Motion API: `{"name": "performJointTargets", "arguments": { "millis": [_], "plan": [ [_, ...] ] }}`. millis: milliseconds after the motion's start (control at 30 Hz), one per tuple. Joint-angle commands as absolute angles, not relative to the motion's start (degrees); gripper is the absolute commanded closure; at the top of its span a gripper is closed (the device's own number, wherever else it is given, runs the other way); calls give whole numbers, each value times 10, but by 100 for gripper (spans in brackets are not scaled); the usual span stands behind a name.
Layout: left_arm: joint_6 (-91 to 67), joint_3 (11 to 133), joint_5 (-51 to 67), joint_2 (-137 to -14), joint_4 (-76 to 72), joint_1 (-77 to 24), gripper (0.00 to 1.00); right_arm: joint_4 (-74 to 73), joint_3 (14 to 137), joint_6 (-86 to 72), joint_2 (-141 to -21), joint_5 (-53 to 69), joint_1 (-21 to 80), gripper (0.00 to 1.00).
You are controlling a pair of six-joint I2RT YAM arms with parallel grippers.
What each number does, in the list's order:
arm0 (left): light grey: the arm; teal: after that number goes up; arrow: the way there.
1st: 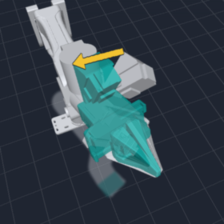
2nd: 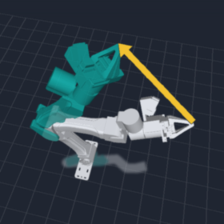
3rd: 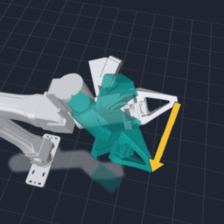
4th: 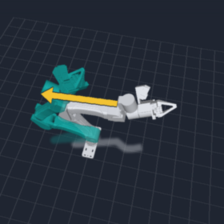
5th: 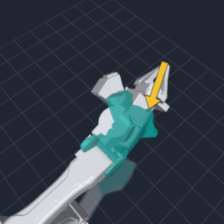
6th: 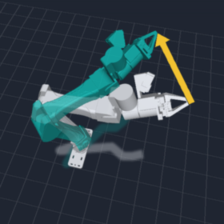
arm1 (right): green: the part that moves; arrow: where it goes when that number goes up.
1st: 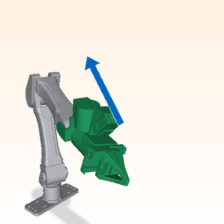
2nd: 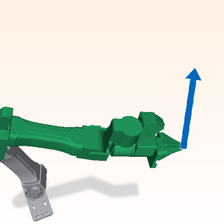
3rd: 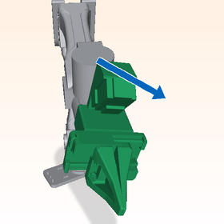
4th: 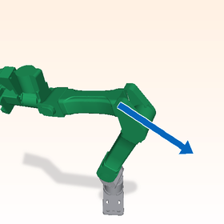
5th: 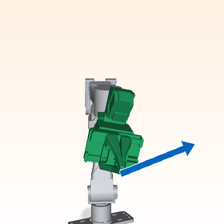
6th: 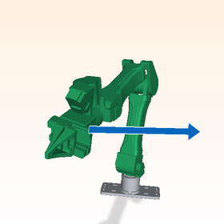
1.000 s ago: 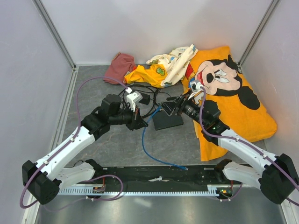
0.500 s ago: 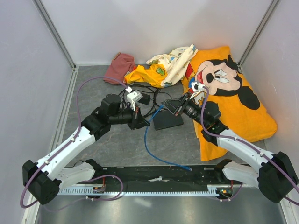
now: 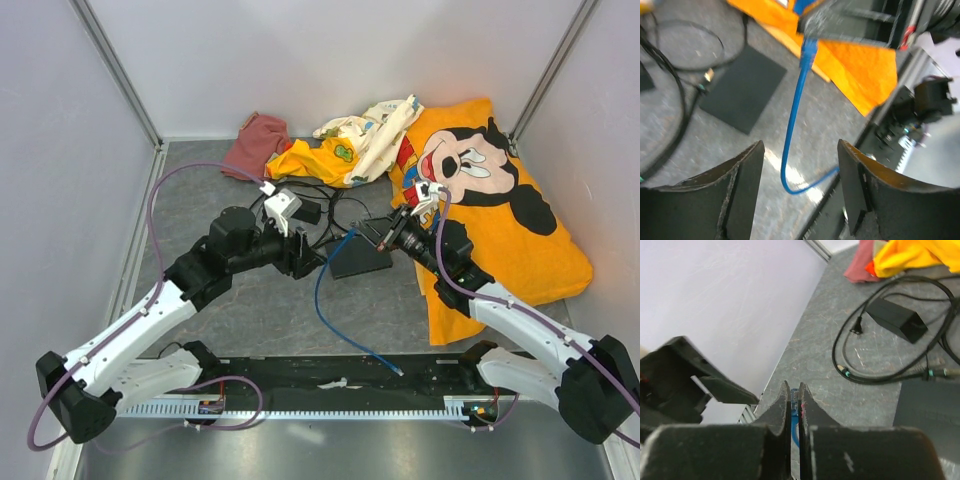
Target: Insert the plug into the switch port
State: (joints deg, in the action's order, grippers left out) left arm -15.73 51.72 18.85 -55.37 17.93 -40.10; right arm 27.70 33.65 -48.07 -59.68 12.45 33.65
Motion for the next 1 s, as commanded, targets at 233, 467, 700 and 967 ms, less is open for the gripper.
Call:
{"name": "performJointTargets", "arguments": {
  "millis": [233,467,700,967],
  "plan": [
    [-14,520,-65,-630,-40,-539,32,216,318,-567,-568,57,347,100],
    [27,520,-76,-693,-105,-554,41,218,312,-576,-552,56,349,100],
    [37,522,-57,-716,-120,-561,49,218,310,-577,-550,59,349,100],
    [40,514,-40,-730,-117,-565,53,222,309,-581,-548,62,349,100]
  ]
}}
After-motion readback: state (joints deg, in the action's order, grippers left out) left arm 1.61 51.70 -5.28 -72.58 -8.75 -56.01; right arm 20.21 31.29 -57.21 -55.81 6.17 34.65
